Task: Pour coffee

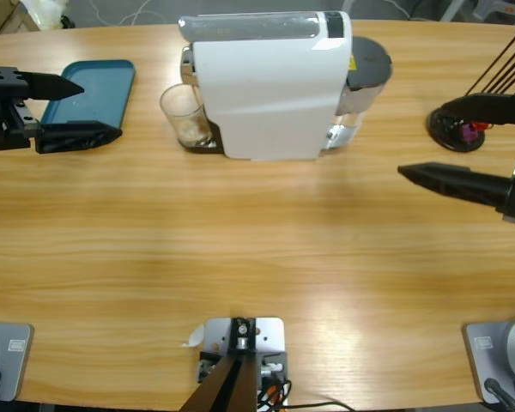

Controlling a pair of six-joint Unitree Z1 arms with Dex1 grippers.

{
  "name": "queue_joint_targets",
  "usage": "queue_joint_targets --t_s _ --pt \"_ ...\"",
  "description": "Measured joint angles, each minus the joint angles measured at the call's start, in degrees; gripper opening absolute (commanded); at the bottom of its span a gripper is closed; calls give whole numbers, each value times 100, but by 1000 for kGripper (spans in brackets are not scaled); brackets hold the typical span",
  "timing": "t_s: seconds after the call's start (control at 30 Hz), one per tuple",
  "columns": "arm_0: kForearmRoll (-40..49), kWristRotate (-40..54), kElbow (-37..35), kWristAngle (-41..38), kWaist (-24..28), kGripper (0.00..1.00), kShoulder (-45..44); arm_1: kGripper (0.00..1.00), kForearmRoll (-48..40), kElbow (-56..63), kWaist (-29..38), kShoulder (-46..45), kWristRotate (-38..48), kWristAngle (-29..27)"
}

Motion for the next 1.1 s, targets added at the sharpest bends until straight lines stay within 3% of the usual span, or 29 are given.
queue_joint_targets --t_s 0.3,1.1 --pt "52 0 28 0 0 1000 -51 971 3 -1 -348 0 418 -59" --pt "50 0 76 0 0 1000 -43 1000 0 11 -360 -1 612 -209"
